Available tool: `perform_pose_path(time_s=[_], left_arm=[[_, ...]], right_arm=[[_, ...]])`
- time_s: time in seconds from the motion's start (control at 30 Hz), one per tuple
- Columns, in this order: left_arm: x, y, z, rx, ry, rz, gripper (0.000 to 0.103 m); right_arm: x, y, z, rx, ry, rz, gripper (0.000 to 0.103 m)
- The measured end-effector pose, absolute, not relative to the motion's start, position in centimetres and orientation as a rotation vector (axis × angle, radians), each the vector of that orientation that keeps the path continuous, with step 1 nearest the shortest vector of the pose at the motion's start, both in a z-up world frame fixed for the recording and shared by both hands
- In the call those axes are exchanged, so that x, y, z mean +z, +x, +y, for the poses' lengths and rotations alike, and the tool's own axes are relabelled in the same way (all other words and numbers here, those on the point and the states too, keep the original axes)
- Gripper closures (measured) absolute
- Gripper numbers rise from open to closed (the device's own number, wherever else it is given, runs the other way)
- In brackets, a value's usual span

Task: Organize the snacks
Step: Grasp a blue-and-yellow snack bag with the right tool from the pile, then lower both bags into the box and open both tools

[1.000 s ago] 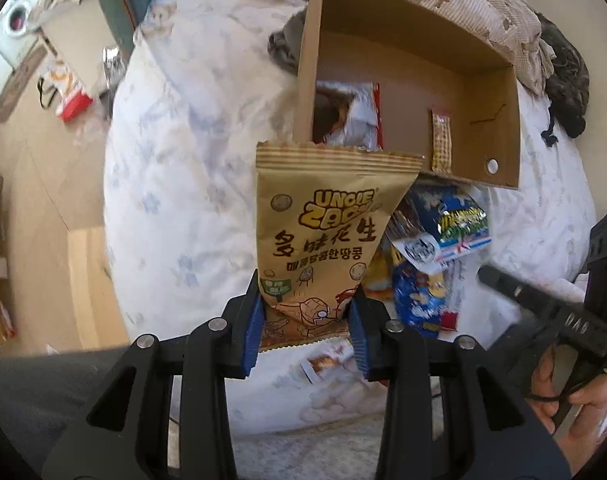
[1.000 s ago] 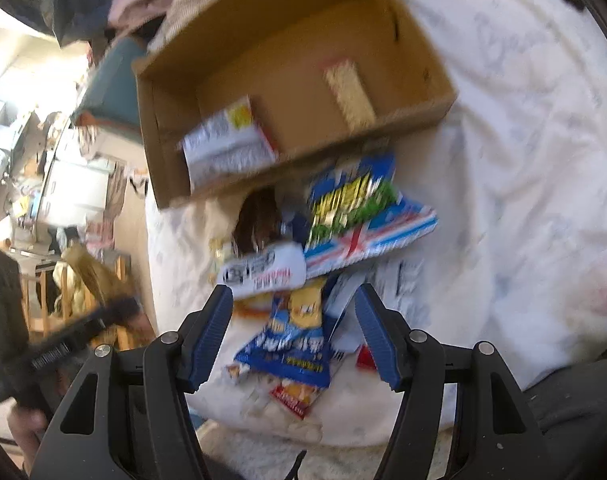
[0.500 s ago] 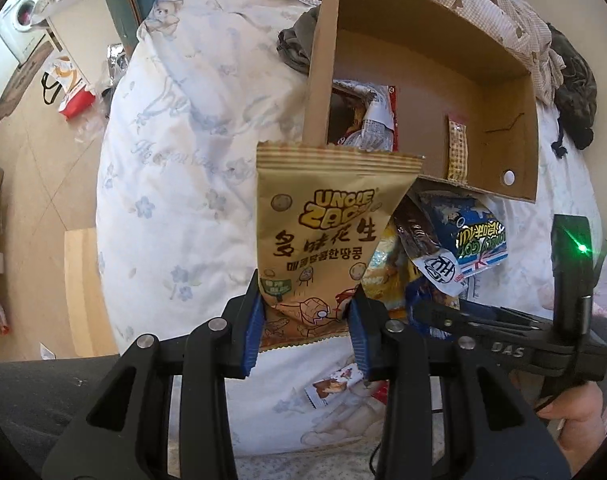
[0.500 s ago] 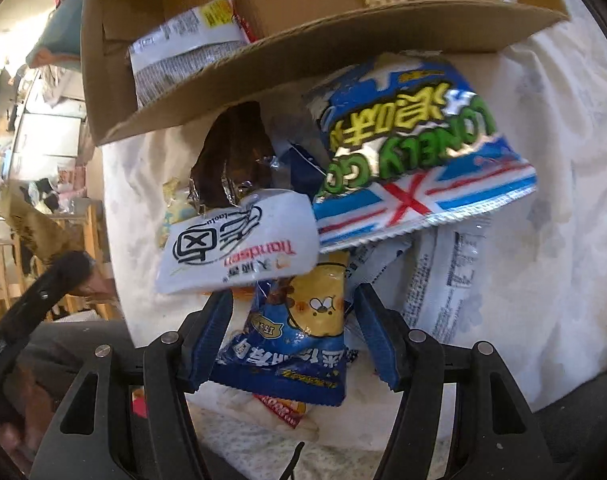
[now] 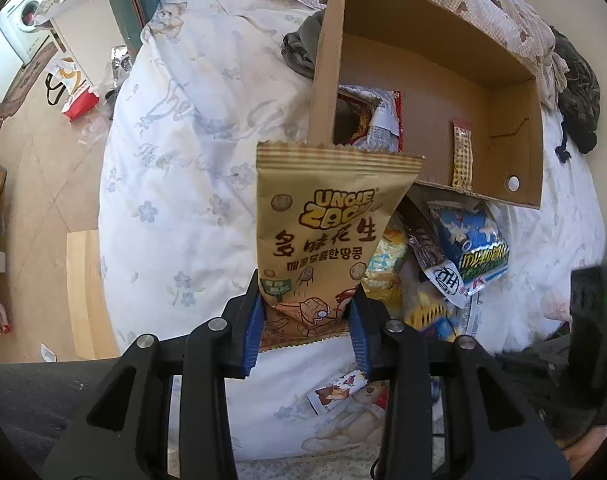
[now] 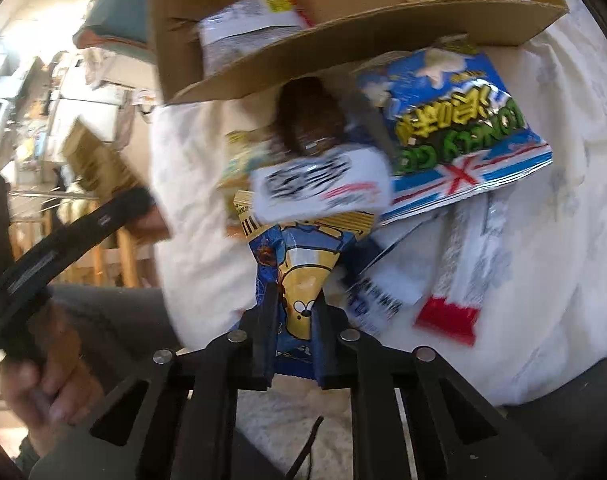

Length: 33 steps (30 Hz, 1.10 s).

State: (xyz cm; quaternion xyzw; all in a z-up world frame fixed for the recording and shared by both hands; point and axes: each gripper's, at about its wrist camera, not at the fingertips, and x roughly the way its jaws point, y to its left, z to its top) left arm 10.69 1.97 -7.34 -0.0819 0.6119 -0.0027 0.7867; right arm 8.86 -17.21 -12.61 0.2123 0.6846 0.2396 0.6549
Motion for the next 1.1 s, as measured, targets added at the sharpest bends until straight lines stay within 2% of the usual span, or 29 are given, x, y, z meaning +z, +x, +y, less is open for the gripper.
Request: perform_pose_path(time_s=[0.33, 0.67, 0.9, 1.1], left_arm=[[-5.6, 10.1, 3.1, 0.044, -0.185, 1.232, 0.07], [-2.7, 12.8, 2.0, 0.011, -0.17, 1.161, 0.07], [-1.5, 17.2, -1.0, -0.041, -0.108, 1.126, 0.07], [-2.6, 20.5, -3.6, -0.058, -0.007, 1.129, 0.07]], right_arm=[[-7.8, 6.6, -18.2, 0.662, 0.556, 1.388, 0.094], [-3.3, 12.2, -24.9, 0.547, 0.6, 1.176, 0.094], [-2.3, 16.9, -28.0, 0.427, 0.561, 1.097, 0.094], [-3.5, 18.6, -28.2, 0.355, 0.502, 1.116, 0.094]])
